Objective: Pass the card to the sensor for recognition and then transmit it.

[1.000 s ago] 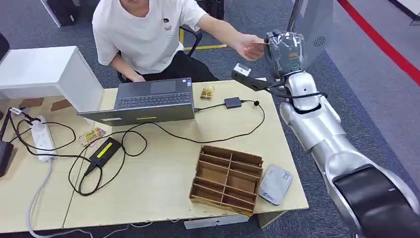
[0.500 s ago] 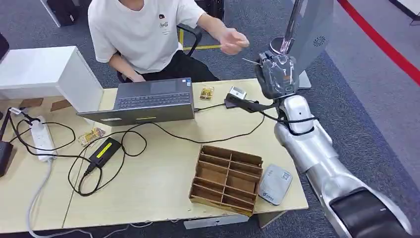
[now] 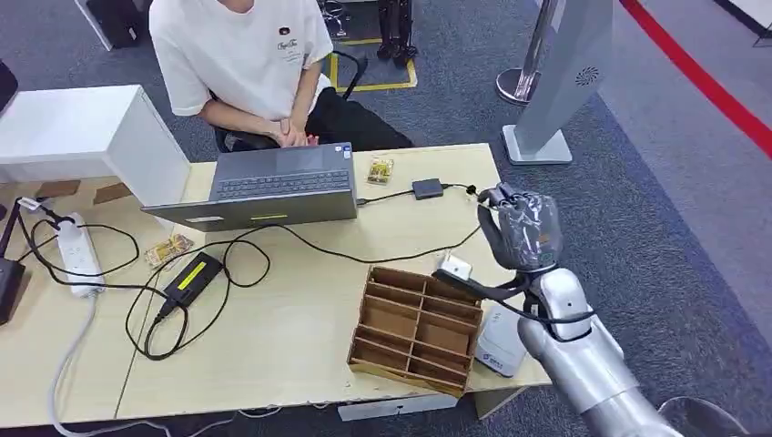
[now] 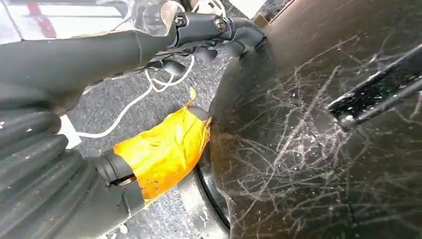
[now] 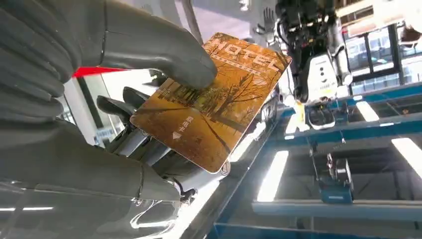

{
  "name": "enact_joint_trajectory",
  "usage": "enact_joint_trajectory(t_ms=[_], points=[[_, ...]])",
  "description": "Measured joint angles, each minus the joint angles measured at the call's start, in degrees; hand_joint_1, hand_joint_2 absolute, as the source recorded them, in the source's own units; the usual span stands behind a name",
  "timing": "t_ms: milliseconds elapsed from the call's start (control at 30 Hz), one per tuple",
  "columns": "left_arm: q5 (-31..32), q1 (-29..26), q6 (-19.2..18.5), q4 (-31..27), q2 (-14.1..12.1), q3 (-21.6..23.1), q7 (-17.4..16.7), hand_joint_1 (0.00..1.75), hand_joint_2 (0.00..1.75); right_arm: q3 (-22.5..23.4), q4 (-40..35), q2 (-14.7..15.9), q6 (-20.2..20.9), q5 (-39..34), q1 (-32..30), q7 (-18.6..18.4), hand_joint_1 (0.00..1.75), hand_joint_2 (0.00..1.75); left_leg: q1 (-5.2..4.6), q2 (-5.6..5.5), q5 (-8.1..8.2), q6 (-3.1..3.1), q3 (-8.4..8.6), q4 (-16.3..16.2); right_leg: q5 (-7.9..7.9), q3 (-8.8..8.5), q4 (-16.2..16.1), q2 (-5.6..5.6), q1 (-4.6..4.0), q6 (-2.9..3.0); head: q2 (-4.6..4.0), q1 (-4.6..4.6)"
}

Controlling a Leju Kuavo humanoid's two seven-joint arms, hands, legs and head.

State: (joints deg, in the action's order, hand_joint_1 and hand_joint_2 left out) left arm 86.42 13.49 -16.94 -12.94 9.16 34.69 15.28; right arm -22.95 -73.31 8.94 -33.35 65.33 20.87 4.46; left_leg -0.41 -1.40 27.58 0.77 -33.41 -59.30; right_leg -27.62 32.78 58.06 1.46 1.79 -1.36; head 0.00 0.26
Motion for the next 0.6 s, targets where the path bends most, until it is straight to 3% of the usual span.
enact_joint_trajectory(t_ms=[167,600], points=[[-0.02,-0.02,0.44,0.00,0.00,0.00,1.68,0.00,1.75,0.20,-0.53,-0.02,-0.44,0.96,-3.40,1.77,1.75,1.75,0.00,-0.01,-0.01,-0.01,-0.01,0.01,0.00,-0.01,0.01,0.00,0.00,0.00,0.02,0.02],[-0.50,-0.06,0.44,0.00,0.24,0.00,1.68,0.00,1.75,0.20,3.79,-1.29,-1.42,1.27,-7.00,3.57,1.75,1.75,-0.01,-0.05,0.00,0.00,0.00,0.01,-0.01,-0.02,0.00,0.01,0.01,-0.01,0.02,0.00]])
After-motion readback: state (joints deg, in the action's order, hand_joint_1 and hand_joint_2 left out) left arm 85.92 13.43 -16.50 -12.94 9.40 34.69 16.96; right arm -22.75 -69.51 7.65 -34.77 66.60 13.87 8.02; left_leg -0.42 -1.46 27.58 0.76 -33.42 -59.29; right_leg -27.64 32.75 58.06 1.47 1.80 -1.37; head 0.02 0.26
